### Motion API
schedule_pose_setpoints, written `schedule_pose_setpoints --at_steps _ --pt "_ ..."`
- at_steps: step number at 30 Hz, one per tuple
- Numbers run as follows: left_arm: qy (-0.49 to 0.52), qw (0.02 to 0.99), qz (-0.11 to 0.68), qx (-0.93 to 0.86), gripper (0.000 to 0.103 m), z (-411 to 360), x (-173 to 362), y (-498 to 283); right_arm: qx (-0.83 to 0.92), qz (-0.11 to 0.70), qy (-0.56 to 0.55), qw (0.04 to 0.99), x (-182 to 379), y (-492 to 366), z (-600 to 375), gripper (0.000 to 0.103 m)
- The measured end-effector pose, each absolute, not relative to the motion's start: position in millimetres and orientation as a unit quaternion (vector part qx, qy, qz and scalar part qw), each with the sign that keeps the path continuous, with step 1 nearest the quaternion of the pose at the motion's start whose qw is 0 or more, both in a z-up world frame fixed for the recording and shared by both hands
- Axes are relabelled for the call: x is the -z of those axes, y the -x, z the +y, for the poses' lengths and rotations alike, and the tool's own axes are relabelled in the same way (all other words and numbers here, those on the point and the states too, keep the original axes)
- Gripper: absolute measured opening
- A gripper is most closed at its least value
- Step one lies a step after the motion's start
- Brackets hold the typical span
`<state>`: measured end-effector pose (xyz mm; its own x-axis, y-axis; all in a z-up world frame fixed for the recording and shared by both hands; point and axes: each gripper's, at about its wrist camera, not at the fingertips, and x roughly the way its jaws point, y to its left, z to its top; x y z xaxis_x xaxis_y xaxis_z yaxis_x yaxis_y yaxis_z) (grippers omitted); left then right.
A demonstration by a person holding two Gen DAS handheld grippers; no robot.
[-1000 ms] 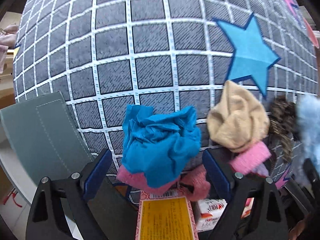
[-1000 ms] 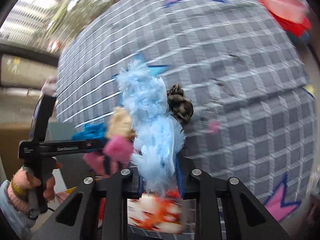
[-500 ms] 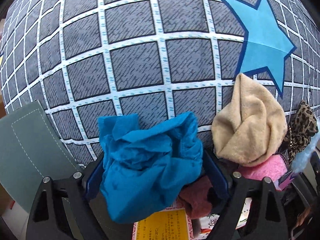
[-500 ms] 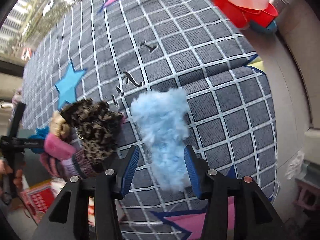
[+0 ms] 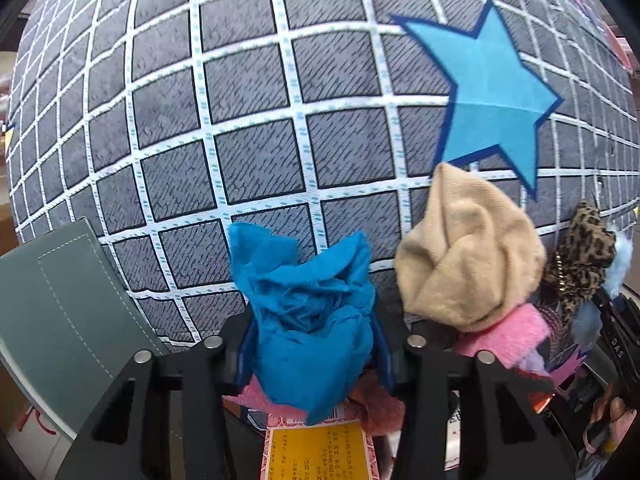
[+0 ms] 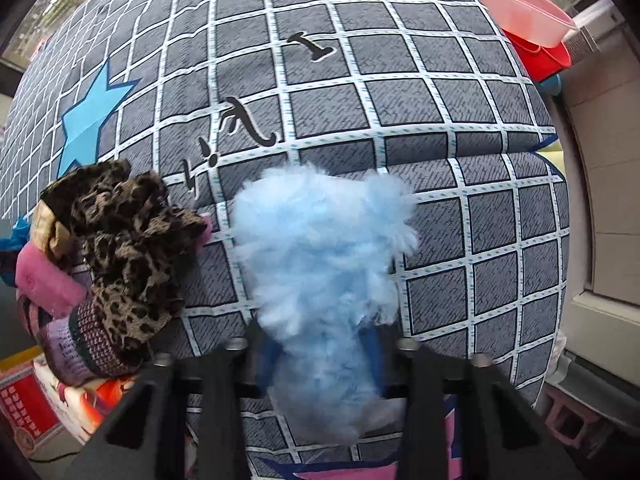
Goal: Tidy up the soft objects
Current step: 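Grasp a second blue cloth with the left tool while the right tool grasps the fluffy scrunchie, then carry the blue cloth and fluffy light-blue scrunchie with both tools over the box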
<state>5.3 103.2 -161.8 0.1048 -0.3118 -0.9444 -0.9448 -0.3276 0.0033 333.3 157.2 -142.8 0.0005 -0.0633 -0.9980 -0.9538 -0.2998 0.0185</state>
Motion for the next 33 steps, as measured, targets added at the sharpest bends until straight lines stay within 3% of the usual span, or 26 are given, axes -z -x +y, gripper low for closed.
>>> schedule_pose_setpoints --at_steps 10,19,33 --pt "0.613 0.378 0.435 -0.540 0.041 117.4 99.8 -0.4 -0.599 0.487 0.513 0.375 89.8 -304.0 153.2 0.030" --pt "0.590 0.402 0.388 -0.582 0.041 112.6 32.6 8.9 -0.654 0.484 0.473 0.339 44.7 -255.8 165.1 0.030" --pt "0.560 0.466 0.356 -0.586 0.041 22.2 -12.1 -14.6 -0.674 0.472 0.480 0.304 18.8 -201.7 121.4 0.030"
